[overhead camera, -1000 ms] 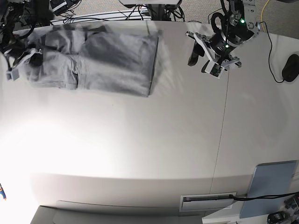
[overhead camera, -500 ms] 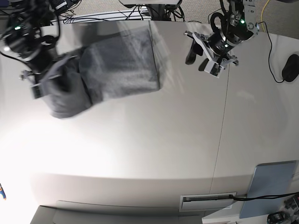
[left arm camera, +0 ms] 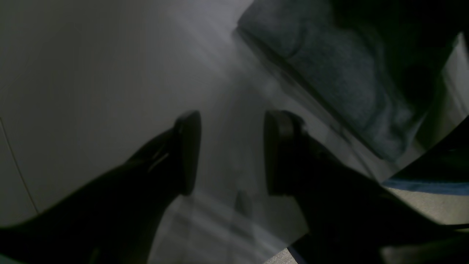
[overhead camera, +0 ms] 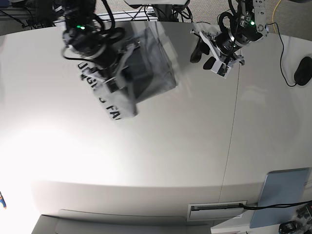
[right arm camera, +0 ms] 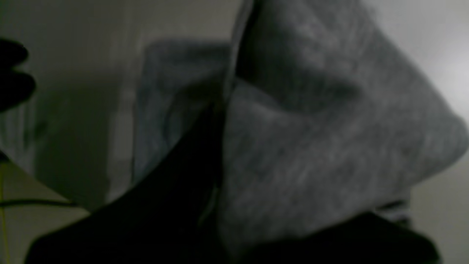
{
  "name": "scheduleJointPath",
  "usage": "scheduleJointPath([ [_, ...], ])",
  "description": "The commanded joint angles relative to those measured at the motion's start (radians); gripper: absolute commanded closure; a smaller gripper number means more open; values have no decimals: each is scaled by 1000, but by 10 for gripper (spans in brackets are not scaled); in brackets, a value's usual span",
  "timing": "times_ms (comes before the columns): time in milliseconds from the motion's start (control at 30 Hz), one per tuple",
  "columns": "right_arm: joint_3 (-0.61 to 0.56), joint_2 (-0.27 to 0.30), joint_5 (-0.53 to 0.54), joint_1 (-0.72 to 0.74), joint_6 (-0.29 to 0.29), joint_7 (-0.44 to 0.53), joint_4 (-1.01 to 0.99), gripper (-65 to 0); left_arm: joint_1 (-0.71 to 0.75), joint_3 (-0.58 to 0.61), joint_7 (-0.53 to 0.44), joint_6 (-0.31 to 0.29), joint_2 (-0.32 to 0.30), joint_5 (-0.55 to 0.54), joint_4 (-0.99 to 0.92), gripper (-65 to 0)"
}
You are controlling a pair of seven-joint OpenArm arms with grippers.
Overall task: Fold the T-shirt properly
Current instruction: 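Lift and flip the folded bundle with the right gripper onto itself, then press the folded bundle flat with both grippers and release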
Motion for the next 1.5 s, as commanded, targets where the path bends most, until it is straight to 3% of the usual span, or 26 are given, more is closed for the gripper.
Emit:
scheduleJointPath([
  [0, -23, 2, 2, 9, 3, 48, -2, 0, 0, -1, -22, -4, -5, -18, 16, -270],
  [100, -95, 2, 0, 31, 7, 66, -38, 0, 0, -1, -21, -4, -5, -18, 16, -270],
  [233, -179, 2, -19, 63, 8, 89, -42, -186, 0, -1, -21, -4, -6, -17, 16, -270],
  [300, -214, -4, -19, 74, 8, 95, -42, -225, 0, -2, -21, -4, -6, -14, 16, -270],
  [533, -302, -26, -20, 118, 163, 94, -41, -225, 0, -2, -21, 0, -8, 54, 16, -270],
  [700, -302, -25, -27, 132, 165, 84, -40, -225, 0, -18, -21, 3, -8, 114, 16, -270],
  [867, -243, -25, -94, 135, 146, 79, -40, -225, 0, -93, -29, 3, -8, 63, 16, -268],
  [933, -190, -24, -102, 136, 97, 82, -40, -223, 0, -121, -28, -9, -8, -3, 17, -219],
  [1000, -123, -23, -113, 147, 57, 89, -41, -159, 0, -122, -15, -73, -8, -100, 17, -112],
  [1067, -58, -9, -112, 169, 44, 97, -41, -57, 0, -94, 31, -157, -7, -222, 17, 0],
  [1133, -10, 13, -113, 192, 44, 121, -51, 0, -1, -36, 67, -190, -7, -297, 17, 0],
  [1300, 43, 27, -113, 284, 44, 158, -189, 0, -3, 170, 73, -190, -8, -292, 17, 0],
  [1467, 41, 21, -113, 428, 44, 180, -410, 0, -12, 357, 69, -123, -7, -188, 17, 0],
])
